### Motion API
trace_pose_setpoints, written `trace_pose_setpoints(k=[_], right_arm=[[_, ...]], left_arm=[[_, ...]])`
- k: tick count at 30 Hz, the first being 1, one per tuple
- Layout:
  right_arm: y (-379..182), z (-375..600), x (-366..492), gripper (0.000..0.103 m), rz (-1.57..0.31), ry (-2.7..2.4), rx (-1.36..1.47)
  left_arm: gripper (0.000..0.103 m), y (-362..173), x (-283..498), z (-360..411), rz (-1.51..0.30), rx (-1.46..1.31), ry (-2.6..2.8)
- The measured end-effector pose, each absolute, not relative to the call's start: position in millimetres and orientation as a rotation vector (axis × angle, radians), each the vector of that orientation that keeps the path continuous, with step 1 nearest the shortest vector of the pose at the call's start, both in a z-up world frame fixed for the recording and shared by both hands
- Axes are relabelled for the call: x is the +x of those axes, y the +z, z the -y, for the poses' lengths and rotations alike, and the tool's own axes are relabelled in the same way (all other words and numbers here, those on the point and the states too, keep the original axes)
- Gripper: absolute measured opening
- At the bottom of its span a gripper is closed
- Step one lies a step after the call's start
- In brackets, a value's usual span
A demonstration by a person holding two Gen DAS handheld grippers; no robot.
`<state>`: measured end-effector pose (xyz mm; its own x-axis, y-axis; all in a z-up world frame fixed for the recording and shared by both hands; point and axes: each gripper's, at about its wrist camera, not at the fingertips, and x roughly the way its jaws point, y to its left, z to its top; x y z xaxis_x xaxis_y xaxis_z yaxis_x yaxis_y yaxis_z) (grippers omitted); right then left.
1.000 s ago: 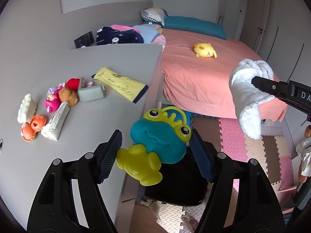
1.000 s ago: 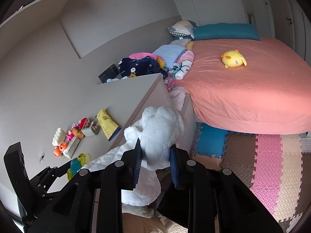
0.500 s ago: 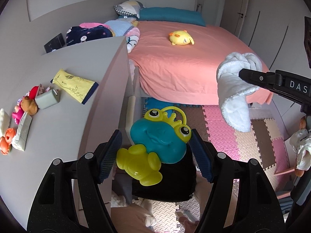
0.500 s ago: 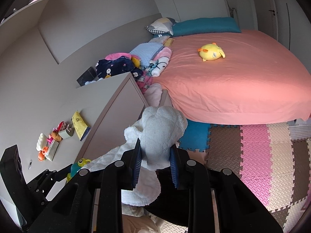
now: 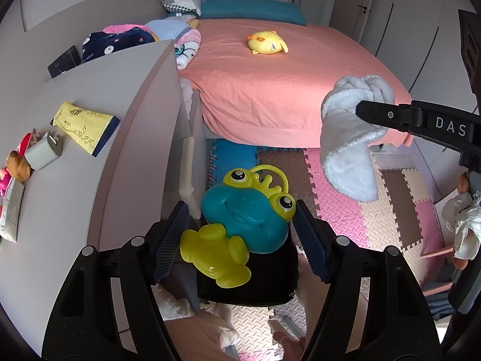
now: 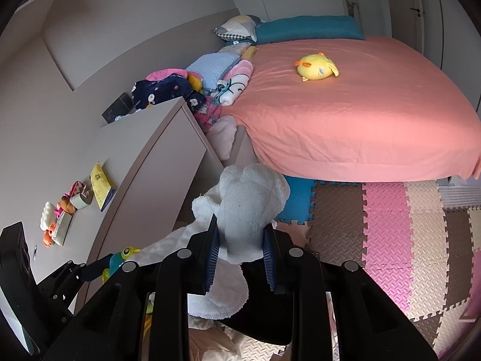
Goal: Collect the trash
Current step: 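Carry the white towel with the right gripper over the black bin and release, then move the right gripper back to the desk toward the yellow packet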
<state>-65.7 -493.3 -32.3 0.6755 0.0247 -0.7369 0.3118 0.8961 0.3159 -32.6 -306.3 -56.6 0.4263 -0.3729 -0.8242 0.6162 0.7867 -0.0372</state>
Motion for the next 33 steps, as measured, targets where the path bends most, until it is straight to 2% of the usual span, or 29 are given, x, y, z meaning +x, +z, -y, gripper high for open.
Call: trace_pose_setpoints(k=[5,7,8,9,10,33], right_arm=[[-39,490,-56,0.032,-0.845,-0.164,0.431],[-41,487,-50,0.048,-0.864,-0.164,0.411],[-40,486,-47,0.053,-0.868,-0.174,0.397],[-39,485,-47,0.063,-0.862,-0.184,0.387],[-36,484,-47,0.069,-0.849,-0.194,0.378],[-16,437,-21,0.070,-0.839,-0.092,0.308]], left_arm=[[0.069,-61,-29,303,-0.966,0.288,-0.628],[0.072,-63,-25,304,-0.996,0.293,-0.643],[0.084,-63,-24,304,-0.997,0.292,-0.635],[0.097,-61,-24,302,-0.985,0.292,-0.622],[0.097,-59,-25,300,-0.968,0.294,-0.610],[0.097,-30,-8,234,-0.912,0.256,-0.465]])
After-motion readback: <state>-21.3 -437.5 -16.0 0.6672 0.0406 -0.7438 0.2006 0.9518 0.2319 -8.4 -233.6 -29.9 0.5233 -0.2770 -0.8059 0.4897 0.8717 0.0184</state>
